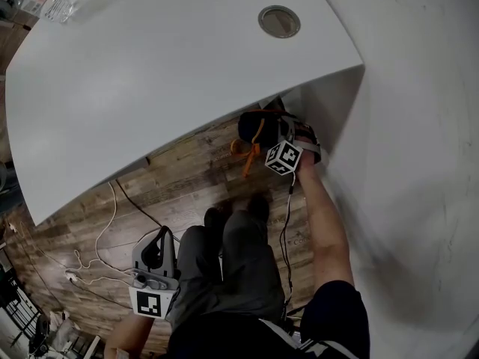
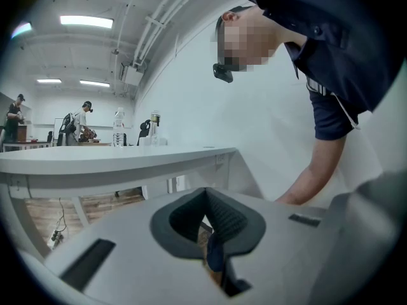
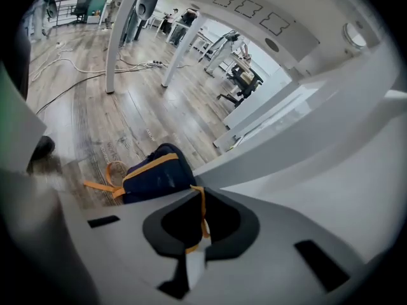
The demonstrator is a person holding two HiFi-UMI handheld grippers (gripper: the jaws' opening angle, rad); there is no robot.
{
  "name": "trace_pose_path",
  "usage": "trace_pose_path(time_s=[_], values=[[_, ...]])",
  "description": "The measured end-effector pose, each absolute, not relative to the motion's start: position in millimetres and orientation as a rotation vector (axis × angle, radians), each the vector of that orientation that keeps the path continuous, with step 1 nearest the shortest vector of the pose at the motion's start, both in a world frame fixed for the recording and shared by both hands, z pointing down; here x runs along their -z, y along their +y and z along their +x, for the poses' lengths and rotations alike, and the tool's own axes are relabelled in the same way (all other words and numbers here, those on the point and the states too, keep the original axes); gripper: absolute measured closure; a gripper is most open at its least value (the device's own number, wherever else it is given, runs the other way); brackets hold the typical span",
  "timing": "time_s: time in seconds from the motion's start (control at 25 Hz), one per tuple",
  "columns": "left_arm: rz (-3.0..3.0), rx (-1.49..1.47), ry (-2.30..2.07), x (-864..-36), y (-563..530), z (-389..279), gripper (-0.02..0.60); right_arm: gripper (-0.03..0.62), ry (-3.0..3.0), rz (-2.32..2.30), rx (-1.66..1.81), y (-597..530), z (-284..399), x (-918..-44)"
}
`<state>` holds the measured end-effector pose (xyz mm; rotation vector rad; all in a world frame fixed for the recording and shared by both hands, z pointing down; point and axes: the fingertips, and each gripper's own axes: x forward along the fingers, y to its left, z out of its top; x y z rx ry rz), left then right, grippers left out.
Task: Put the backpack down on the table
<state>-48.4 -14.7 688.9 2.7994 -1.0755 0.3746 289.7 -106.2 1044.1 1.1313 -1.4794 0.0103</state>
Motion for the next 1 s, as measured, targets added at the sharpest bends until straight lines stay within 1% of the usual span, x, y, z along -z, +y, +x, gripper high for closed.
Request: trace_pose_path(time_s=[0.64,1.0], values=[[2.812,-0.355,-1.088,-661.4,-2.7,-70.2,0.578,0.600,-1.569,1.013,-0.067,-57.8,252.4,-1016.8],[2.822,-0.339,-1.097,-641.0,7.9,-74.3,0.578,0.600,-1.613,1.034,-0.039,-43.6,236.9,-966.2]])
